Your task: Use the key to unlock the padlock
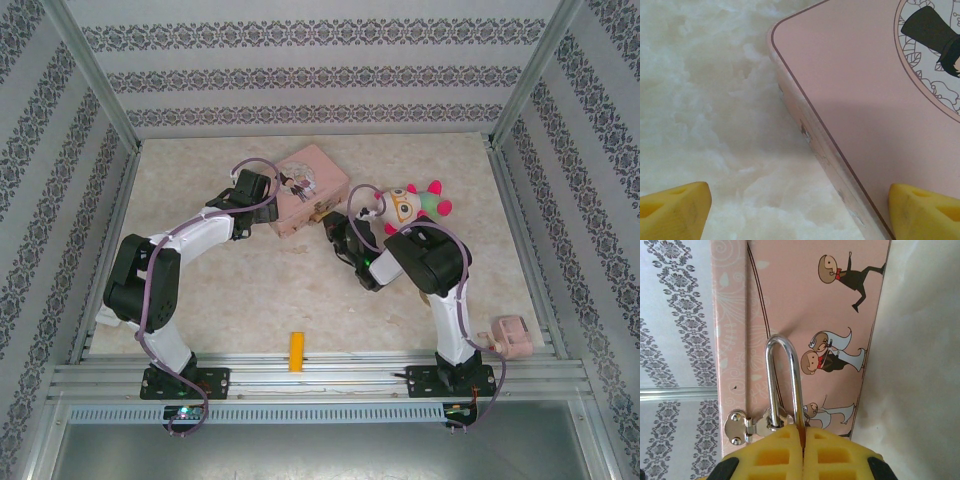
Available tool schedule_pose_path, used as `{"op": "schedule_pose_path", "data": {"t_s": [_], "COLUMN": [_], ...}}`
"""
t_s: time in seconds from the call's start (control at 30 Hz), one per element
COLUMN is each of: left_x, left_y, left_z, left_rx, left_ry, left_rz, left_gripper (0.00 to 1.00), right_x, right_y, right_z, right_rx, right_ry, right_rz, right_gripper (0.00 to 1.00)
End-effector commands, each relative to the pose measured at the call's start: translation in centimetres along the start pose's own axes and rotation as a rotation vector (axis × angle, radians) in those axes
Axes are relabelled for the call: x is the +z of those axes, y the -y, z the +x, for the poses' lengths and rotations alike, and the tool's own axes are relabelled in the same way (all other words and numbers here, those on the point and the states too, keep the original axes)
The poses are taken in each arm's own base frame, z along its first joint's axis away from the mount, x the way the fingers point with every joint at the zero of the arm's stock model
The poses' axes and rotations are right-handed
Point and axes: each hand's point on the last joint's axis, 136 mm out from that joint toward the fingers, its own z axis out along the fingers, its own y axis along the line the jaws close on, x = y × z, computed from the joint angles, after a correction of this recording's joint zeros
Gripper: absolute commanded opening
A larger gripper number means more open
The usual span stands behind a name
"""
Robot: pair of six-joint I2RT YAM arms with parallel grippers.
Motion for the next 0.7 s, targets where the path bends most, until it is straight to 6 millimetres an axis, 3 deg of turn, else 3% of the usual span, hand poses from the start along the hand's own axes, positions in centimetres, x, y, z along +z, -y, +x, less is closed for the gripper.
{"op": "schedule_pose_path", "data": {"t_s": [0.0, 0.67], "left_x": [0.77, 0.84], "left_y": [-3.94, -3.85], "left_z": [3.95, 4.03], "left_rx": [0.045, 0.038], "left_ry": [-0.124, -0.125], "left_rz": [-0.141, -0.138], "left_gripper": [0.9, 0.9], "right_x": [0.22, -0.55], "right_y": [-1.48, -0.97], "right_z": [-2.76, -2.45], "right_rx": [-0.006, 0.001], "right_ry": [0.124, 0.115], "right_rz": [-0.065, -0.058], "right_gripper": [0.0, 0.0]}}
